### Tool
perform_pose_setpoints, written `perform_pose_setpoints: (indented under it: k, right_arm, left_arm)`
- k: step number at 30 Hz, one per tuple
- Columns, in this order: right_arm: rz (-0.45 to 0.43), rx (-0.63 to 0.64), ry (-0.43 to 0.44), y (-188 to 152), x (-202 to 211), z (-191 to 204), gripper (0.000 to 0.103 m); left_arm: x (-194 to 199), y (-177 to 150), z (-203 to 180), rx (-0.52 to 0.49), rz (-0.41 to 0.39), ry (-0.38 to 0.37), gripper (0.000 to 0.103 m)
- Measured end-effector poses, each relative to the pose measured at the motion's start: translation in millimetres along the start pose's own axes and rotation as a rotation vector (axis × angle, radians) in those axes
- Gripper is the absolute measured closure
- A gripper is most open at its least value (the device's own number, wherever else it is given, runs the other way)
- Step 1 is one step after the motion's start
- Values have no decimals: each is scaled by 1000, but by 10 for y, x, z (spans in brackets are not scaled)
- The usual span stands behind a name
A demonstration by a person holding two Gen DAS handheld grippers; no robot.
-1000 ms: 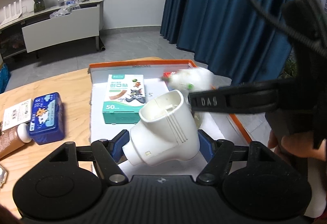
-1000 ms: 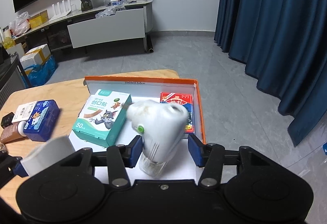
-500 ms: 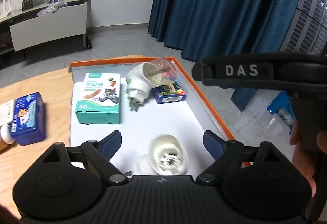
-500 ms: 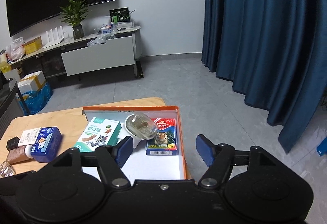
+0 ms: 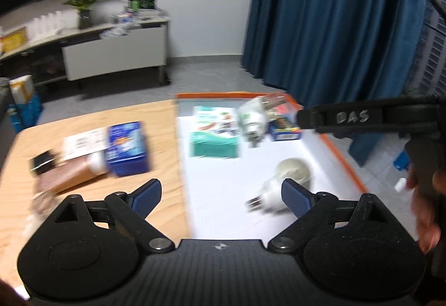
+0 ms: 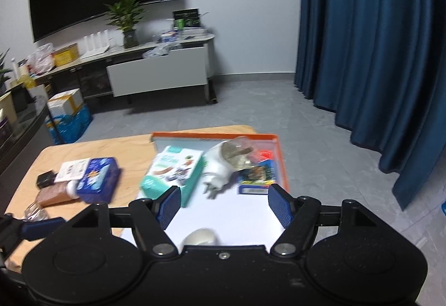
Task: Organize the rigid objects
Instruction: 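Reach the left tool to the white square charger while the right tool reaches the blue toothpick box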
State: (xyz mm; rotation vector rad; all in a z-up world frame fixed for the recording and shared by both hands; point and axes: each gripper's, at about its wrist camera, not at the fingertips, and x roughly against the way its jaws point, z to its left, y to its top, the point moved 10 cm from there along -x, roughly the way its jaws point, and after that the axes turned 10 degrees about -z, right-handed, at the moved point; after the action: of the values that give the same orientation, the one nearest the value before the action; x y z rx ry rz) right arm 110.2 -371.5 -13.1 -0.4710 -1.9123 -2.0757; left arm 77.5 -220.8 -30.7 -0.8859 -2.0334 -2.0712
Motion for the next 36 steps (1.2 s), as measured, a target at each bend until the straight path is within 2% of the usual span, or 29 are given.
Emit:
perform_pose_setpoints:
  k: [4,7,10,14,22,24,25,27,29,36]
  right_arm:
    - [5,17,40,-32,58,222,21]
    - [7,28,68,-49,94,380,21]
    - [8,37,91,-50,121,520,21]
    - [3,51,121,-44,169,705,21]
    - [-6,95,146,-25,244,905,21]
    - [-4,101,143,-27,241,910,21]
    - [-4,103,142,-31,240,918,21]
    - [-1,105,144,-38,226,929,21]
    - [7,103,147,-58,198,955,21]
    - [52,129,187,-175,30,1197,21]
  left_arm:
    - [389,-191,489,73,-46,114,4]
    - [678,-420,859,67,-74,224,2]
    - [860,-676,1244,99,-40,346,0]
    - [871,-870,1598,190,8,427,0]
    - [558,-863,1589,181,1,445,0]
    - [516,-946,1601,177,1,448,7]
    - [474,-954,1618,187,4,443,14]
    - [524,-1010,1615,182,-17,444,22]
    - [535,-997,1591,171,-32,428,42]
    - [568,-942,1608,198,-58,403,42]
